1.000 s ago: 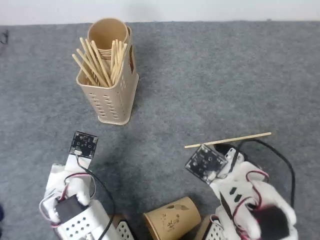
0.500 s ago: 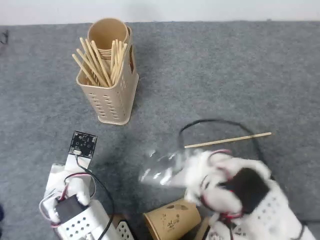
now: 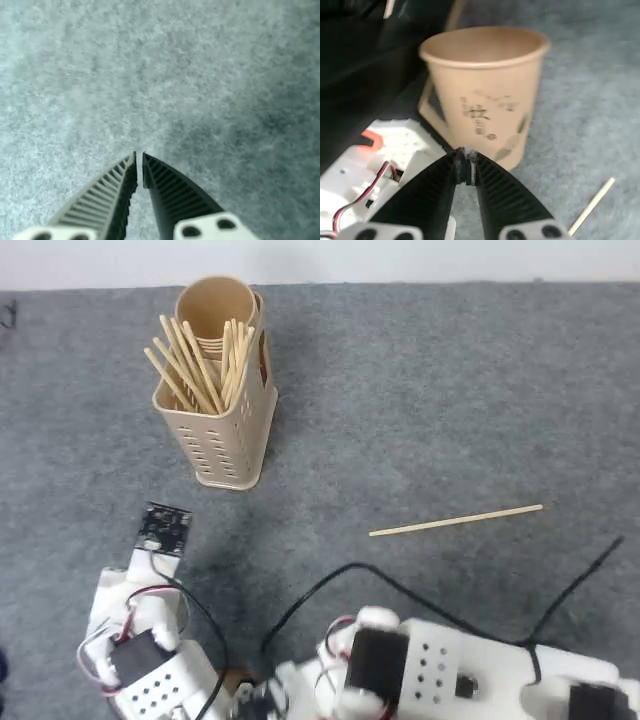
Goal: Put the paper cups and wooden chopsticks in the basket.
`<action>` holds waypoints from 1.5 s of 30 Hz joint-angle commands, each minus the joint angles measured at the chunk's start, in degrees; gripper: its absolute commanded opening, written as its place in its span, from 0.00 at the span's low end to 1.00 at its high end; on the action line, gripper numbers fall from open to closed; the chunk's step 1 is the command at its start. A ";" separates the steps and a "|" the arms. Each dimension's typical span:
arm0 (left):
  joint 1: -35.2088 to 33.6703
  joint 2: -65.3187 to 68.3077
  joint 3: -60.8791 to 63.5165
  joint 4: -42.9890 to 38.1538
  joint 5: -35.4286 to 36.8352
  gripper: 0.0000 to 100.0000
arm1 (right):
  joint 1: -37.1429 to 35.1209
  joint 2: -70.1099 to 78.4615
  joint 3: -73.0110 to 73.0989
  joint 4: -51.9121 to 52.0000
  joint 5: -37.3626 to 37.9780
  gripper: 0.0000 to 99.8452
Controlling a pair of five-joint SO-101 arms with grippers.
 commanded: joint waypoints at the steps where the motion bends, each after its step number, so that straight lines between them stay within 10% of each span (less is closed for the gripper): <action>1: -6.95 -0.35 -0.04 -5.27 0.79 0.01 | -1.71 3.30 0.53 0.92 1.67 0.01; 19: -6.42 -0.26 -0.13 -5.01 3.16 0.01 | 2.77 -1.45 -3.87 -5.85 2.11 0.01; 28: -18.29 -0.35 -2.07 -5.19 3.52 0.01 | 2.77 -5.76 -4.40 -1.71 1.93 0.01; 35: -29.71 -0.35 -4.35 -5.45 -12.84 0.01 | 2.77 -5.58 -3.34 -0.92 2.29 0.01; 45: -24.26 0.09 0.31 -10.20 -17.67 0.01 | 2.77 -5.76 6.95 -9.45 2.46 0.01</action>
